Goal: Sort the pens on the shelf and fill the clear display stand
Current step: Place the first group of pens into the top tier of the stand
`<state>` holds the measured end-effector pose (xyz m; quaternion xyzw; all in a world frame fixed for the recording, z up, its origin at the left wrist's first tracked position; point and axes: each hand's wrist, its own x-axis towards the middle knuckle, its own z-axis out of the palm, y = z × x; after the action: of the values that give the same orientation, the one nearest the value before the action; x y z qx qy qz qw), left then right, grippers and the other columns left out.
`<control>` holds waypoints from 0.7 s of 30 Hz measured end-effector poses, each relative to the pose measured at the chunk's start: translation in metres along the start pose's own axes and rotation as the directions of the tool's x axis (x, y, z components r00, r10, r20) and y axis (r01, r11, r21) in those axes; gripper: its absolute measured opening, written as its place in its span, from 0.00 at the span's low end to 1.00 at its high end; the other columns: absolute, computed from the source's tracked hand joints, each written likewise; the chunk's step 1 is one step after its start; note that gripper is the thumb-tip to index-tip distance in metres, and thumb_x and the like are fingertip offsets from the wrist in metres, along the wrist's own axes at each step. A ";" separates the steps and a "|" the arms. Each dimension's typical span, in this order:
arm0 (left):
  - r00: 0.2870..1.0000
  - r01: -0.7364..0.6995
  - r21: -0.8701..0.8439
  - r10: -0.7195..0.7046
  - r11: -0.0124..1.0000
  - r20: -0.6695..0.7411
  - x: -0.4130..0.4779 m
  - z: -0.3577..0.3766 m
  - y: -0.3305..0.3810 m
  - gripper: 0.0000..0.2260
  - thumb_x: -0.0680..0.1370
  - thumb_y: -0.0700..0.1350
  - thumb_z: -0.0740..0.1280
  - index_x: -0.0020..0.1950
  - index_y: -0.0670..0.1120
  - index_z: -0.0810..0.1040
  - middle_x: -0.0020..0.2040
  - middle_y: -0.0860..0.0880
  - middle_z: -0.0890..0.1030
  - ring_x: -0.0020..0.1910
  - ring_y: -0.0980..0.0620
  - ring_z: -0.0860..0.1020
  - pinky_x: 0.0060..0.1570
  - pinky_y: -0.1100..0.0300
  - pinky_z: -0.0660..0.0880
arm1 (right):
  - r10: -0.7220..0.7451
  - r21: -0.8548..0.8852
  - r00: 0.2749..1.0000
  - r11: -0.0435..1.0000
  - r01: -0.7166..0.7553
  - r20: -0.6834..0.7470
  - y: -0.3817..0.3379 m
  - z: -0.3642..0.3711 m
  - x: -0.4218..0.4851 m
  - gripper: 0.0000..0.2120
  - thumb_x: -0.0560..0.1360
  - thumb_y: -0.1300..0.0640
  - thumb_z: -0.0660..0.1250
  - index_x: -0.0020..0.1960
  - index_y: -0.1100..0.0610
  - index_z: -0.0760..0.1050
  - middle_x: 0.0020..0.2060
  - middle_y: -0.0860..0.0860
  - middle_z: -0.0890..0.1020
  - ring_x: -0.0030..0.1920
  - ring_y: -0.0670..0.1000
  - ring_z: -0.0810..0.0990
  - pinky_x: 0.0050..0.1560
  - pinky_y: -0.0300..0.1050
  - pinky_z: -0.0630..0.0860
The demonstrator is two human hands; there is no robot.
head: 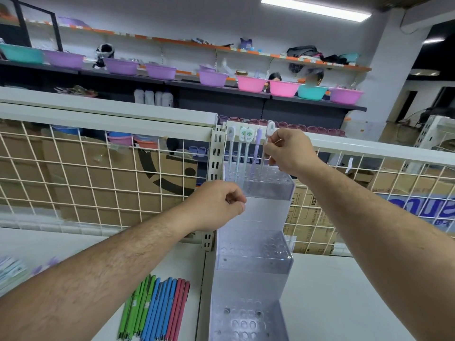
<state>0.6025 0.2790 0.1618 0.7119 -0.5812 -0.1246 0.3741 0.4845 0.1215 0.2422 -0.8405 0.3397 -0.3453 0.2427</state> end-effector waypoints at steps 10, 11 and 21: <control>1.000 -0.001 0.015 0.000 1.000 0.011 -0.001 -0.001 0.000 0.06 0.79 0.48 0.69 0.54 0.51 0.82 0.48 0.58 0.81 0.47 0.62 0.78 0.48 0.66 0.76 | 0.029 0.014 0.999 0.999 -0.028 -0.018 0.001 -0.003 -0.001 0.04 0.81 0.57 0.67 0.49 0.56 0.78 0.38 0.50 0.83 0.36 0.46 0.83 0.33 0.38 0.77; 1.000 -0.001 0.016 0.000 1.000 0.012 -0.001 -0.001 0.000 0.06 0.79 0.48 0.69 0.54 0.51 0.82 0.48 0.58 0.81 0.47 0.62 0.78 0.48 0.66 0.75 | 0.025 0.011 1.000 1.000 -0.025 -0.017 0.001 -0.003 -0.001 0.04 0.81 0.56 0.67 0.49 0.56 0.78 0.38 0.50 0.83 0.36 0.46 0.83 0.33 0.38 0.77; 1.000 0.005 0.003 -0.005 1.000 0.014 -0.001 0.000 -0.002 0.06 0.79 0.48 0.69 0.54 0.51 0.82 0.47 0.57 0.81 0.46 0.61 0.78 0.45 0.68 0.75 | 0.063 0.022 0.998 0.998 -0.063 -0.019 -0.001 -0.005 -0.002 0.04 0.81 0.58 0.67 0.48 0.56 0.79 0.39 0.52 0.84 0.34 0.46 0.84 0.34 0.39 0.78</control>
<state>0.6036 0.2801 0.1608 0.7131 -0.5819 -0.1297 0.3689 0.4804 0.1230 0.2453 -0.8233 0.3647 -0.3493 0.2592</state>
